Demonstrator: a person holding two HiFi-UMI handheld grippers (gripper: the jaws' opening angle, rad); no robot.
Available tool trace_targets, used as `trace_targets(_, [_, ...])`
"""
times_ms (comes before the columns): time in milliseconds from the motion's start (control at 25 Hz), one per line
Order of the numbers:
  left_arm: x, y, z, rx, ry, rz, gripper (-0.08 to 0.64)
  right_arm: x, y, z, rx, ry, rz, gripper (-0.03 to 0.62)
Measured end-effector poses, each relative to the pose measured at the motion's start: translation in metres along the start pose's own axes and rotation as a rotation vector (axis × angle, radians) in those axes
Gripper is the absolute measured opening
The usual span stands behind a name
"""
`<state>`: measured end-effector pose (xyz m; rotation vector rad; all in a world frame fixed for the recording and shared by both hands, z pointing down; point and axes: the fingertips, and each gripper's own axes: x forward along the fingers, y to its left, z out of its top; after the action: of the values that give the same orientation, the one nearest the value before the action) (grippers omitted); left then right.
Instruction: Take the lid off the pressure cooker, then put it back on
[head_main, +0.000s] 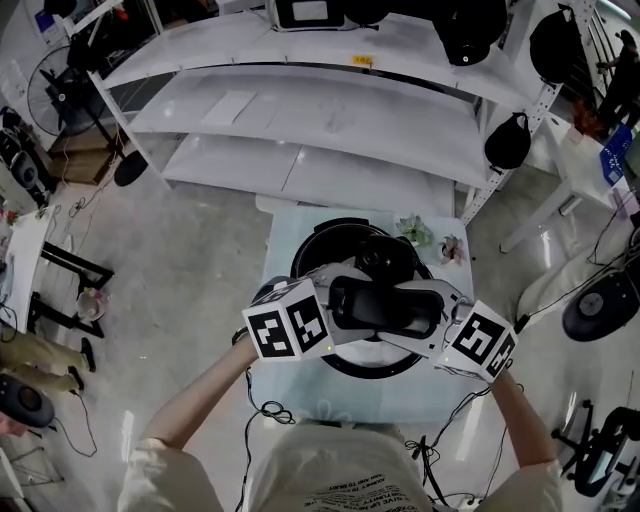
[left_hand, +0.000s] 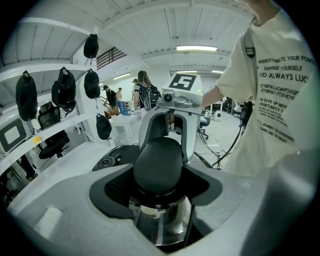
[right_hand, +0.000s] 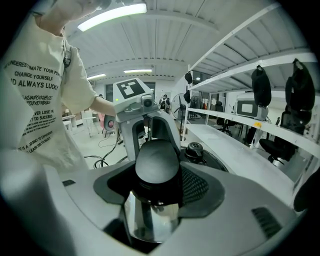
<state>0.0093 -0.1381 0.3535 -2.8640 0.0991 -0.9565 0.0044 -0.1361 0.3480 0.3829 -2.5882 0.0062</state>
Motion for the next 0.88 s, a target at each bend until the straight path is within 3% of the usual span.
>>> trace_targets(480, [-0.014,0.031,-0.023,-0.025,-0.002,0.013,0.296,0.032,-0.023,0.010,-0.004,0.011,0.023,0.272])
trace_targets(880, [-0.012,0.066,-0.039,-0.095,0.015,0.047,0.296,0.054,-0.055,0.010,-0.005,0.012,0.101,0.272])
